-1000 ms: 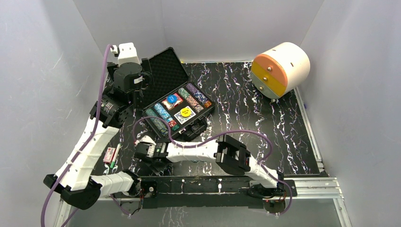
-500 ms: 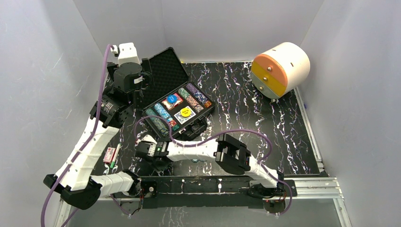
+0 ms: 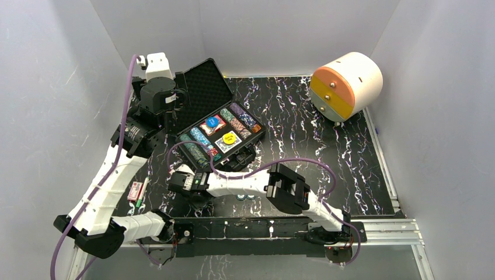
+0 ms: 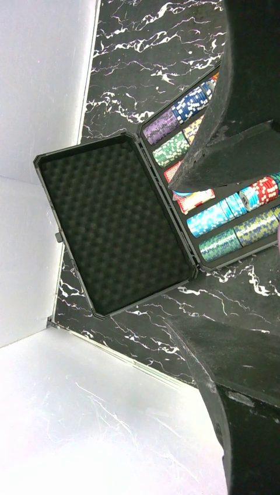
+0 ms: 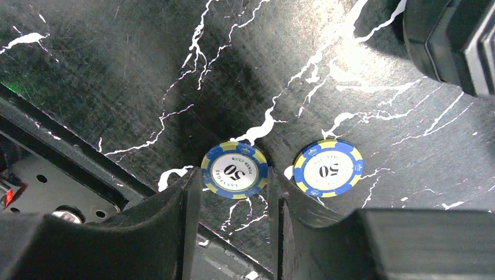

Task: Pack up texas hold em set

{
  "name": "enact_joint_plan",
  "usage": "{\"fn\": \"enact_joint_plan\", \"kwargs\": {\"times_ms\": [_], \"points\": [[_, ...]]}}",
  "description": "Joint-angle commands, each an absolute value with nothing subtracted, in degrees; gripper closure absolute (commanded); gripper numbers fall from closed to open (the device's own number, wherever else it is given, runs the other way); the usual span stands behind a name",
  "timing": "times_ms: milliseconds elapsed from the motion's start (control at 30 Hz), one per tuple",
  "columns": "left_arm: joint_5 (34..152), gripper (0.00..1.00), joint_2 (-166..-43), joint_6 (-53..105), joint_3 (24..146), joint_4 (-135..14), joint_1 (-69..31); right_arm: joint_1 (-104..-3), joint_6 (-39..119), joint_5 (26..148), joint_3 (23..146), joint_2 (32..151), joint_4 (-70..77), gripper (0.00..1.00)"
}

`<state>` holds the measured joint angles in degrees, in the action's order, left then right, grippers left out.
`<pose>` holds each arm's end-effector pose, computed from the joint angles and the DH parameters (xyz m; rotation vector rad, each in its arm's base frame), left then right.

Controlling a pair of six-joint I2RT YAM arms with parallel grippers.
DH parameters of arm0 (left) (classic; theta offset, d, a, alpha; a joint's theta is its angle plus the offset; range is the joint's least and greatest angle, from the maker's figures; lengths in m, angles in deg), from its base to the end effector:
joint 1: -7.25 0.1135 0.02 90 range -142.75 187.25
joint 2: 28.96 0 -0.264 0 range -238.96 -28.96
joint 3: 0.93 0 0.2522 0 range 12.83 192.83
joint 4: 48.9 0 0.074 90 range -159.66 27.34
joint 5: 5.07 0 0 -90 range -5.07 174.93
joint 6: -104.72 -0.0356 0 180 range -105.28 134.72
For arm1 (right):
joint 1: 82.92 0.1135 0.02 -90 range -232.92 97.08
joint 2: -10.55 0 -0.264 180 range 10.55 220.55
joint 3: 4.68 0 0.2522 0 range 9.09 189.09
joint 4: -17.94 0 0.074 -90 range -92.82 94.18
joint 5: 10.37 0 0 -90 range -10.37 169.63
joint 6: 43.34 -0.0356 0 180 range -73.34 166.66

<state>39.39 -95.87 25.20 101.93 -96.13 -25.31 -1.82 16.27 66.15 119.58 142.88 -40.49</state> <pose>0.1971 -0.0957 0.4851 -0.2368 1.6939 0.1449 0.0841 0.4836 0.1737 -1.0983 2.4730 0.2851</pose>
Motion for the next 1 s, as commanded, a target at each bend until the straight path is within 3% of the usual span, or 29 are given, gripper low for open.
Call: {"fn": "enact_joint_plan", "kwargs": {"times_ms": [0,300,700,967], "points": [[37.7,0.25,-94.4,24.9,102.2,-95.7,-25.0,-2.4,14.8,62.5,118.2,143.4,-42.8,0.56],[37.9,0.24,-94.3,25.1,101.8,-95.6,-25.1,-3.1,12.7,57.9,112.5,133.1,-37.5,0.55],[38.2,0.23,-94.2,25.5,101.1,-95.8,-25.0,-6.6,10.1,58.1,109.5,132.8,-37.0,0.54],[37.7,0.23,-94.1,25.0,102.5,-95.6,-25.0,-3.5,16.6,62.4,111.6,131.9,-33.3,0.44]]}}
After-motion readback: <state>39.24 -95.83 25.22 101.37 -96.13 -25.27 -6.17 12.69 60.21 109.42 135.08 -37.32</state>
